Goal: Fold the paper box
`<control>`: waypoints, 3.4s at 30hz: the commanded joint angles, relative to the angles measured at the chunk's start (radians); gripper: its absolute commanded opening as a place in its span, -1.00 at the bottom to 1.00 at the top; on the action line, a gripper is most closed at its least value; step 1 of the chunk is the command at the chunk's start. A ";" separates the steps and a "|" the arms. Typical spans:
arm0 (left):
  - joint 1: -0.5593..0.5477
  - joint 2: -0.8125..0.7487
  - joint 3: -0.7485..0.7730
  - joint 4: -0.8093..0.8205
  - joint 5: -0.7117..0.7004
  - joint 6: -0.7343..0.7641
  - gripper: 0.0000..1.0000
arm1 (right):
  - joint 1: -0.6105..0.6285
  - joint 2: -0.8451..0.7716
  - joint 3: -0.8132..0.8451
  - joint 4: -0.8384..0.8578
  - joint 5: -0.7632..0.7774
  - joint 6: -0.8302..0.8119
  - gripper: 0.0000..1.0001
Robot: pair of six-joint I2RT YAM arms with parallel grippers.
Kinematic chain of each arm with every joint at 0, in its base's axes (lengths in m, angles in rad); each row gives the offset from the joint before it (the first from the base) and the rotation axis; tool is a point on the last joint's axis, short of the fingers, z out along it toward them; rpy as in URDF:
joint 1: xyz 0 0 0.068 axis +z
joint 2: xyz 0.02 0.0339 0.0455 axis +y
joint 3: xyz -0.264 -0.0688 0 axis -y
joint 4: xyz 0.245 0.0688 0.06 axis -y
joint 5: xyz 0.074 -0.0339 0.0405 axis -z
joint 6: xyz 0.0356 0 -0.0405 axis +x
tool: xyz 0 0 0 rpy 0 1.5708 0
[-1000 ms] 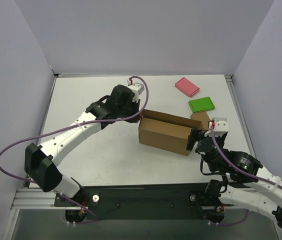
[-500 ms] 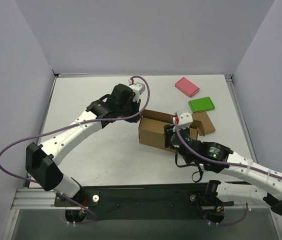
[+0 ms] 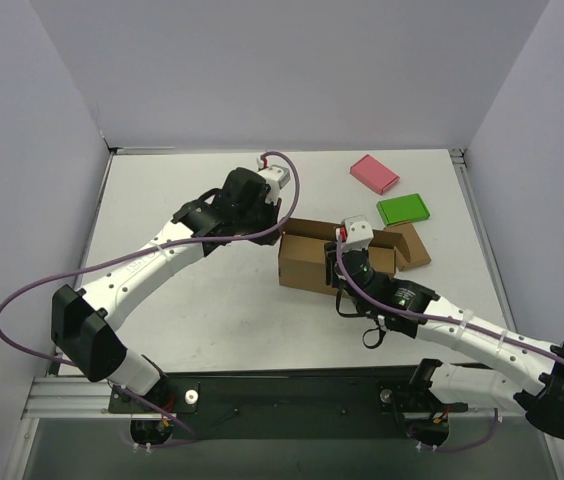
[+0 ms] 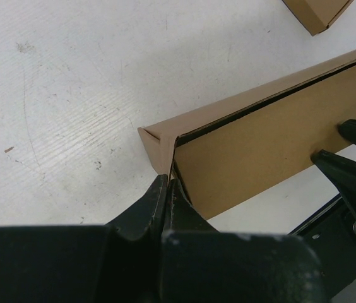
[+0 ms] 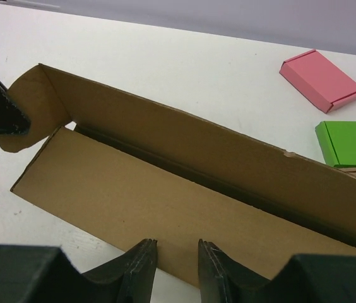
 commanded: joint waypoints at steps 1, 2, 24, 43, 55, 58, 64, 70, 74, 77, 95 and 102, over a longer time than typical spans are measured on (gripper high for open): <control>-0.006 0.005 0.031 -0.050 0.015 -0.001 -1.00 | -0.011 0.009 -0.048 -0.012 -0.013 0.007 -0.37; -0.006 0.005 0.036 -0.050 0.015 -0.010 -1.00 | -0.011 0.011 -0.051 -0.018 -0.016 0.018 -0.38; 0.009 0.025 0.106 0.012 0.156 -0.139 -1.00 | 0.001 0.146 -0.034 -0.106 -0.030 0.113 -0.48; 0.043 0.140 0.326 -0.105 0.163 -0.024 -1.00 | 0.006 0.186 -0.003 -0.124 -0.050 0.117 -0.50; 0.042 0.167 0.341 -0.102 0.220 -0.032 -1.00 | 0.004 0.192 0.006 -0.137 -0.048 0.125 -0.49; 0.040 0.151 0.300 -0.088 0.231 -0.033 -1.00 | -0.002 0.187 0.015 -0.155 -0.039 0.143 -0.50; 0.036 0.106 0.191 -0.034 0.235 -0.018 -1.00 | -0.020 0.169 0.044 -0.202 -0.004 0.171 -0.53; 0.034 0.089 0.139 -0.022 0.217 0.017 -1.00 | -0.043 0.149 0.052 -0.215 0.002 0.186 -0.53; 0.034 0.081 0.131 -0.007 0.199 0.058 -1.00 | -0.063 0.143 0.058 -0.216 -0.019 0.191 -0.53; 0.034 0.085 0.123 0.025 0.206 0.078 -1.00 | -0.076 0.149 0.070 -0.216 -0.036 0.188 -0.53; 0.039 0.233 0.267 0.064 0.189 0.092 -1.00 | -0.220 0.221 0.170 -0.216 -0.160 0.167 -0.53; 0.042 0.298 0.304 0.032 0.240 0.144 -1.00 | -0.231 0.235 0.199 -0.196 -0.202 0.107 -0.45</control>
